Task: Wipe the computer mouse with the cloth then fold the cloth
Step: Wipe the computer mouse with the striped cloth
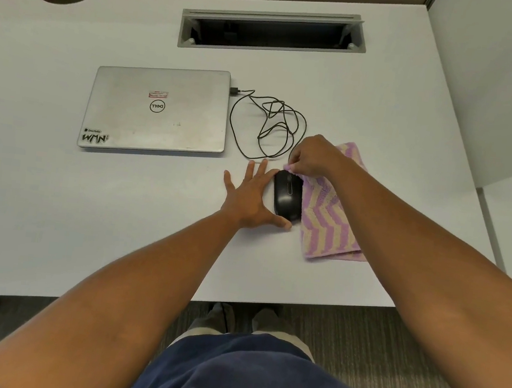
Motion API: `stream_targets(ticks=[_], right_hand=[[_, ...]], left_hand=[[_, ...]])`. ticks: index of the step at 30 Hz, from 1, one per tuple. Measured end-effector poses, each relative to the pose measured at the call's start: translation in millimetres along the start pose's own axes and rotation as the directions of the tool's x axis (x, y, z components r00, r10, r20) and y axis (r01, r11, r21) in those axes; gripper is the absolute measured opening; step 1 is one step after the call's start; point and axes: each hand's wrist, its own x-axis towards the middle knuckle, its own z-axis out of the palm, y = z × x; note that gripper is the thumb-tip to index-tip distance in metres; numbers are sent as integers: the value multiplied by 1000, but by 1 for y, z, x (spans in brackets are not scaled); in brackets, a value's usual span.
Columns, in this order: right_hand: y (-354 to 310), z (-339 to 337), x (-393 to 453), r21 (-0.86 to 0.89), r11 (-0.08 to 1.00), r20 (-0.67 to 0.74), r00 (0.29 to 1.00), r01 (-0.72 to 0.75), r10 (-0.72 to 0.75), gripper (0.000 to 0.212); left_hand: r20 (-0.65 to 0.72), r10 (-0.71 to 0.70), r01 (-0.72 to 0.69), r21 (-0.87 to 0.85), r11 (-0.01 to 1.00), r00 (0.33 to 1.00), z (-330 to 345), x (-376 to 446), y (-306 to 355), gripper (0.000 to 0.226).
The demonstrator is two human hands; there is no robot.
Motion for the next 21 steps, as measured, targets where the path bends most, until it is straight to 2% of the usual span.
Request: stream_targets(ticks=[4, 6, 9, 13, 17, 21], right_hand=[[5, -8, -3, 251, 967, 129, 992, -32, 0, 18], [7, -9, -3, 209, 977, 128, 992, -48, 21, 19], [4, -1, -1, 40, 998, 23, 999, -45, 44, 30], [-1, 3, -3, 59, 998, 0, 1000, -27, 28, 31], [-4, -3, -9, 186, 982, 42, 998, 31, -40, 27], [3, 0, -12, 115, 990, 29, 996, -82, 79, 33]], left_hand=[[-1, 0, 0, 9, 1000, 1000, 0, 0, 0, 135], [0, 1, -1, 11, 1000, 1000, 0, 0, 0, 135], [4, -1, 1, 10, 1000, 1000, 0, 0, 0, 135], [0, 0, 0, 5, 1000, 1000, 0, 0, 0, 135], [-1, 1, -1, 12, 1000, 1000, 0, -1, 1, 136], [1, 1, -1, 3, 1000, 1000, -1, -1, 1, 133]])
